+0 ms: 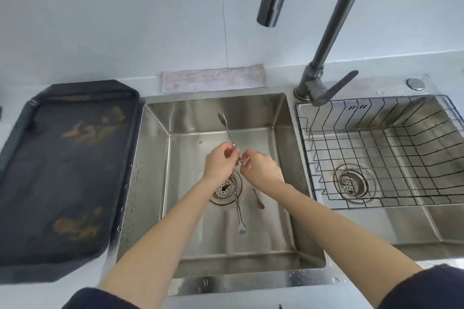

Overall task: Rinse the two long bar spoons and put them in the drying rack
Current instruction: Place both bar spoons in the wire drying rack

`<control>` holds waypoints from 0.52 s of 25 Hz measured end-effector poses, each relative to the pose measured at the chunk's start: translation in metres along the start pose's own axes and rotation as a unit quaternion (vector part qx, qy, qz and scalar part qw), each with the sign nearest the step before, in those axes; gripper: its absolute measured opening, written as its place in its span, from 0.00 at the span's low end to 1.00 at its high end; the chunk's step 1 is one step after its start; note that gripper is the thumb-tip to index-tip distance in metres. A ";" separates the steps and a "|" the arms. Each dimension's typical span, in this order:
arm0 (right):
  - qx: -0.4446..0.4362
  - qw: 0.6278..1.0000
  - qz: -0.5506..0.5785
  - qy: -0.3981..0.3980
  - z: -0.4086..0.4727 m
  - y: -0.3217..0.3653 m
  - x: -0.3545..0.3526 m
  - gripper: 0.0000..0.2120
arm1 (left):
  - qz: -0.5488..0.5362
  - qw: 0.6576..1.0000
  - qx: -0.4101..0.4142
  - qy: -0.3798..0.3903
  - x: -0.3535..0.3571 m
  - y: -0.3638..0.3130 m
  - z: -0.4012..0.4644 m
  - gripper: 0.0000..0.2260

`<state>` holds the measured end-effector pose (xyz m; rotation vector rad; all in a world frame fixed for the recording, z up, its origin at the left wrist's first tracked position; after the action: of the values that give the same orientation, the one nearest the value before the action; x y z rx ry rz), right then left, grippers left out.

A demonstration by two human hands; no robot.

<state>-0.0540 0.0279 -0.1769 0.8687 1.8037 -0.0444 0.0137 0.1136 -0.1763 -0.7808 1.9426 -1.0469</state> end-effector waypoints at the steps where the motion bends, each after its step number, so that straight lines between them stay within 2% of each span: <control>1: -0.002 1.000 0.005 -0.014 -0.004 0.001 -0.007 0.11 | -0.004 1.000 0.013 -0.002 -0.001 -0.008 -0.004 0.06; 8: -0.045 0.990 0.047 -0.123 -0.039 0.001 -0.066 0.09 | -0.031 0.993 0.113 -0.017 -0.011 -0.078 -0.039 0.10; 13: -0.086 0.977 0.056 -0.184 -0.061 -0.014 -0.104 0.07 | -0.095 0.983 0.155 0.001 -0.002 -0.117 -0.067 0.03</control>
<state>-0.0951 -0.0121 -0.0704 0.7787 1.3886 0.0216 -0.0246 0.0859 -0.0505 -0.7968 1.6739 -1.4260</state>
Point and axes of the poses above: each hand's wrist, its own z-axis towards the middle knuckle, its own x-axis out of the palm, y = z × x, the point moved 6 cm from there along z, towards the middle knuckle, and after that the axes turned 15 degrees about -z, right-handed, at the moved point
